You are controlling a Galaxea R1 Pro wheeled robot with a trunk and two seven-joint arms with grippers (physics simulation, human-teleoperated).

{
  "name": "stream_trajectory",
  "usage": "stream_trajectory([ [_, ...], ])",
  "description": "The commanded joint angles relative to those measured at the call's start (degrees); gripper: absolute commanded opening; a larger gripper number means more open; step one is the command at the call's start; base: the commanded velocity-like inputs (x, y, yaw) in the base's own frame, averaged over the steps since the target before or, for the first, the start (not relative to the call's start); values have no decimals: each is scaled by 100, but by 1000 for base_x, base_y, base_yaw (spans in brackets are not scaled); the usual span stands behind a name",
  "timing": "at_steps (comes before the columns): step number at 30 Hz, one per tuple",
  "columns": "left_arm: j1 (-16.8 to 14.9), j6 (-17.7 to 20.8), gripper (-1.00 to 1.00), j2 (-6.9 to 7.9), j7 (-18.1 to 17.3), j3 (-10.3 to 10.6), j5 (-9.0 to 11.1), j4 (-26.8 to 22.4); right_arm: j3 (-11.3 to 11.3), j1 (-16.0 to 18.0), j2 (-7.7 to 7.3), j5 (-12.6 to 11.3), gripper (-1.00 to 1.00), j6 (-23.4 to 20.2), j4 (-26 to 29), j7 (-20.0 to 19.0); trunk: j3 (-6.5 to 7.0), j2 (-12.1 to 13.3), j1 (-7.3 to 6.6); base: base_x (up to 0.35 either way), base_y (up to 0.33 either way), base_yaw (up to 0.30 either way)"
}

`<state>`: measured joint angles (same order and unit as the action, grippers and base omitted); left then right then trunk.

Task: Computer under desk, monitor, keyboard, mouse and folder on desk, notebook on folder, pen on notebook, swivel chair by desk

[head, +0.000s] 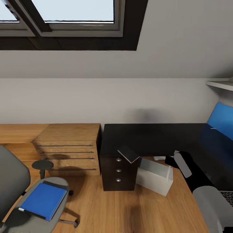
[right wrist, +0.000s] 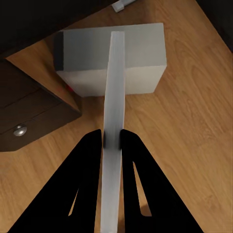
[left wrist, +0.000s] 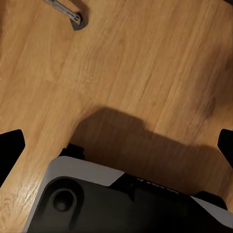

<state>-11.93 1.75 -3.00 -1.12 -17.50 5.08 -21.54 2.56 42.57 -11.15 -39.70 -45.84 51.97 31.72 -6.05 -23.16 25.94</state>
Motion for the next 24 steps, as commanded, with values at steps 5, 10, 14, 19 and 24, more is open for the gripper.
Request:
stream_trajectory([
  [5,-2,18,100,-6,-11,-17,42,-8,25,6,-9,-67,-100,-4,6,62,-4,24,-16,0,0,7],
  [10,-2,18,100,-7,-11,-17,38,-8,25,6,-8,-71,-100,-4,6,62,-5,24,-16,0,0,2],
  [14,-2,18,100,-7,-11,-17,37,-8,25,6,-4,-72,-100,-4,3,62,-6,24,-16,0,0,0],
  [19,-2,12,100,-7,-11,-19,37,-8,25,6,-2,-72,-100,0,-1,62,-6,24,-16,0,0,0],
  [24,-2,10,100,-7,-18,-22,37,-8,25,6,-2,-73,-100,3,-2,62,-6,24,-16,0,0,0],
])
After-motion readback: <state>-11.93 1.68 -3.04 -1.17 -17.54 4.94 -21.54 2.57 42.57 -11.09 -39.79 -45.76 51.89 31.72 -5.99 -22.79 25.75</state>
